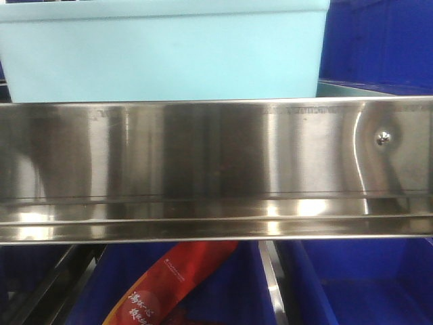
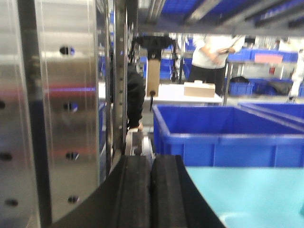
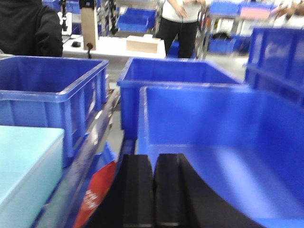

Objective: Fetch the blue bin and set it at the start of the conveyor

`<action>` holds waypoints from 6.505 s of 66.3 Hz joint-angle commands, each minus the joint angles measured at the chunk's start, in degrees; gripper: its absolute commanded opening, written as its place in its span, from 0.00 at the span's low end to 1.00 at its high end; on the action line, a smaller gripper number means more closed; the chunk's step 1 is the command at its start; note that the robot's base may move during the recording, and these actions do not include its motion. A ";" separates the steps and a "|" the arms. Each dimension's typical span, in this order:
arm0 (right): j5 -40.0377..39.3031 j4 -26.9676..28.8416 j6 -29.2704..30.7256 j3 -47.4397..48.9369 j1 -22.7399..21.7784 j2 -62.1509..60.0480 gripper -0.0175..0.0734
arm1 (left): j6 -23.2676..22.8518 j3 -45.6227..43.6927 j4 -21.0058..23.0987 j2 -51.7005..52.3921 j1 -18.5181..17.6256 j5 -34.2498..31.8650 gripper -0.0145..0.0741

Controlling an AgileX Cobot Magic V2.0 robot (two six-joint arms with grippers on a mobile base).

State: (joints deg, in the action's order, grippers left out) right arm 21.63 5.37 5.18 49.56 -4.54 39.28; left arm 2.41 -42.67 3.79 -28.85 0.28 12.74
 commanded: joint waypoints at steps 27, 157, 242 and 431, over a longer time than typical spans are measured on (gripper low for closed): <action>9.56 4.59 0.33 12.06 7.99 17.72 0.02 | 0.08 -11.29 8.05 -19.90 -3.28 10.60 0.04; 40.92 -17.75 -30.69 58.43 25.67 66.85 0.40 | -25.71 -51.21 -17.13 -69.27 -13.69 37.34 0.42; 43.99 -17.42 -30.69 58.43 25.77 69.71 0.01 | -25.71 -51.21 -15.62 -71.05 -13.69 43.43 0.04; 19.98 -33.24 -45.80 37.79 36.25 38.14 0.01 | -47.91 -41.68 -39.11 -46.28 -33.64 50.43 0.04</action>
State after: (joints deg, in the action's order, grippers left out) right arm 48.40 -27.28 -40.44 86.89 31.57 78.43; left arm -45.16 -84.29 -33.86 -75.49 -33.25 63.88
